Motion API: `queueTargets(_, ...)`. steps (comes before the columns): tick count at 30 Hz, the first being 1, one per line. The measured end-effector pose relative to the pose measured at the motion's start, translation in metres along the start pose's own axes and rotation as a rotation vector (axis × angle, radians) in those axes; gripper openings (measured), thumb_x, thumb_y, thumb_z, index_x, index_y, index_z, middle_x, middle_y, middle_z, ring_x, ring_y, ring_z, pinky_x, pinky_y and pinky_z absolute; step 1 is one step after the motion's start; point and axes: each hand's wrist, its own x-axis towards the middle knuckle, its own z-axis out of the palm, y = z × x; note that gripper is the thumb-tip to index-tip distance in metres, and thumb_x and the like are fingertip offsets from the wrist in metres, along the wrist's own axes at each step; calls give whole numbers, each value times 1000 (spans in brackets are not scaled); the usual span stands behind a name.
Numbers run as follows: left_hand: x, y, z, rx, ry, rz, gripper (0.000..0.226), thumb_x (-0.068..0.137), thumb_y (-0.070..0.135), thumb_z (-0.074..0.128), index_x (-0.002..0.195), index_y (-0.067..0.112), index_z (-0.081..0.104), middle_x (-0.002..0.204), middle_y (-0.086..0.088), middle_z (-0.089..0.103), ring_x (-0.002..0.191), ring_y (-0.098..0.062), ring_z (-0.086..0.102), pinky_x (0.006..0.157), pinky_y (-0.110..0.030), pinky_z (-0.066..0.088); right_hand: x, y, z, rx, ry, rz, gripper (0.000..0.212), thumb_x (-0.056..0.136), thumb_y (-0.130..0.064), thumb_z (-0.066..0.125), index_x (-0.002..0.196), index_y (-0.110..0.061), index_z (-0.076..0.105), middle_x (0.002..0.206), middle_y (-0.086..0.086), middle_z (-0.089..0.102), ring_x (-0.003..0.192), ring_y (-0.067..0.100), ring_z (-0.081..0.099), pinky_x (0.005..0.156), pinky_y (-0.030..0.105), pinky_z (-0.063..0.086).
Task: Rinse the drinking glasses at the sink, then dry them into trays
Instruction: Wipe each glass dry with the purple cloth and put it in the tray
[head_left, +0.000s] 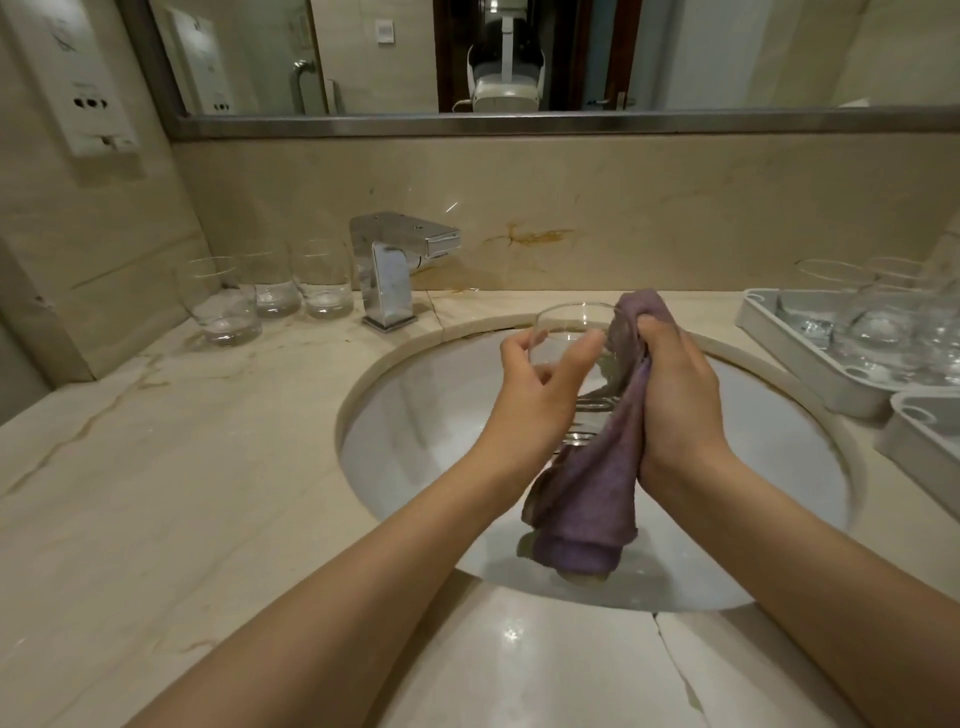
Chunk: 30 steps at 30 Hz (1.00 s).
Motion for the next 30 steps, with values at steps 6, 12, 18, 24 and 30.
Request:
queueTargets(6, 4, 0, -11, -37, -104, -69, 93, 80, 24, 77, 143, 33, 8, 108, -4, 56, 84, -11, 67, 89, -36, 51, 1, 1, 0, 17, 0, 130, 14, 94, -24, 52, 93, -15, 62, 78, 0, 63, 66, 10, 63, 76, 37, 54)
queueTargets(12, 12, -12, -9, -252, 58, -45, 72, 94, 31, 59, 149, 27, 13, 112, -7, 66, 92, -19, 67, 83, -37, 51, -14, 10, 5, -482, -171, -480, 31, 97, -21, 53, 128, -20, 56, 108, 6, 49, 90, -6, 48, 85, 3, 36)
queueTargets(18, 13, -13, -15, -211, -34, 29, 88, 78, 50, 69, 147, 29, 19, 124, -13, 60, 110, -26, 63, 101, -48, 47, -9, 11, 0, -442, -153, -539, 43, 96, -23, 53, 138, -27, 43, 112, -4, 40, 98, -19, 44, 91, 0, 31)
queueTargets(24, 11, -9, -23, -258, -159, 119, 68, 78, 17, 75, 133, 37, 40, 101, 0, 64, 77, -16, 67, 66, -33, 56, 17, -17, -7, -43, -187, -149, 13, 94, -16, 55, 101, -24, 61, 100, 7, 63, 89, 20, 60, 85, 42, 51)
queueTargets(30, 20, -2, -45, -214, -283, 134, 68, 70, 12, 72, 125, 46, 51, 113, -4, 65, 81, -22, 61, 69, -35, 55, 29, -35, -26, -426, -309, -413, 28, 82, -9, 71, 94, -32, 62, 101, -8, 66, 93, 5, 62, 84, 20, 46)
